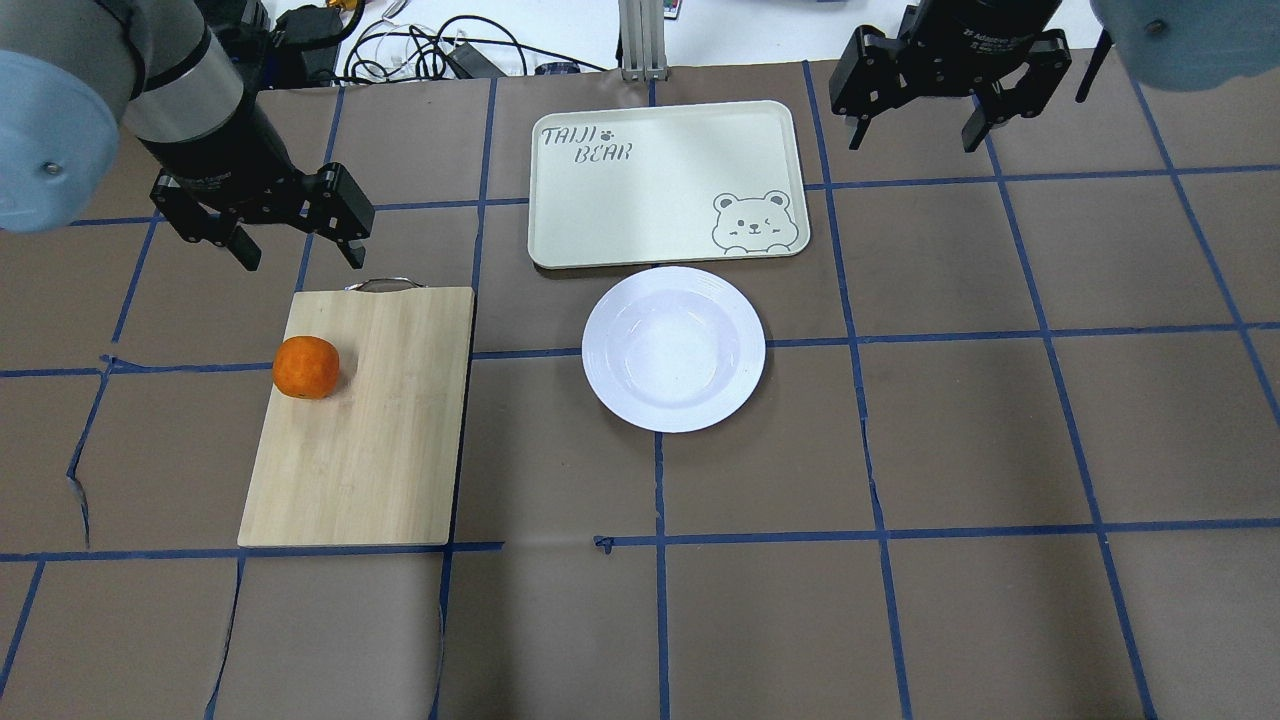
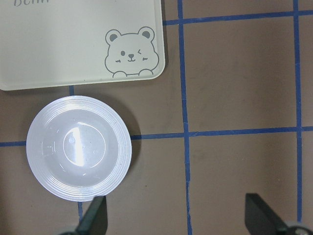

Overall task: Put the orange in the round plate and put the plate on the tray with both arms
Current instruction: 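Lower the left gripper over the orange on the cutting board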

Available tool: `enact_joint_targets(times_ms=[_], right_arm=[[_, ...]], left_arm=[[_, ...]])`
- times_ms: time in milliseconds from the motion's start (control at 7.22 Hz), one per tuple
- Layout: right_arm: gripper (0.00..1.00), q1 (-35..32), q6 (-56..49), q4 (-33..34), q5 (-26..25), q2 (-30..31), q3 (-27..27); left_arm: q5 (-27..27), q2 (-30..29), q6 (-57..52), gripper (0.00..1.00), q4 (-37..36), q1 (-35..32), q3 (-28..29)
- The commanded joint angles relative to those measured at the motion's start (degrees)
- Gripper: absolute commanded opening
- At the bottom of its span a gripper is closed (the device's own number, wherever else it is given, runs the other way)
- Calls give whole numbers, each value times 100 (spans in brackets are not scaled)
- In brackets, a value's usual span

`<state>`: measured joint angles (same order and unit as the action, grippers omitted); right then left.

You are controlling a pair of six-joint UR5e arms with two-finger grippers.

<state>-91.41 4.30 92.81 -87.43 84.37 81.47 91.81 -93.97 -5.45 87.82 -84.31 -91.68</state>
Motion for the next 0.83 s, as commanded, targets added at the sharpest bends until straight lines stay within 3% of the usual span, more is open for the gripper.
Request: enact_joint_targets(times_ms=[0, 138, 415, 692], right_arm=[[100, 0, 0, 0, 16, 0, 0], [100, 0, 0, 0, 7, 0, 9], [100, 0, 0, 0, 25, 0, 0], [100, 0, 0, 0, 33, 0, 9]], left_arm=[[21, -409, -122, 100, -684, 187, -191], [439, -577, -323, 100, -818, 309, -357], [461, -823, -964, 100, -1764, 634, -735], [304, -930, -1326, 100, -1987, 1030, -1139]])
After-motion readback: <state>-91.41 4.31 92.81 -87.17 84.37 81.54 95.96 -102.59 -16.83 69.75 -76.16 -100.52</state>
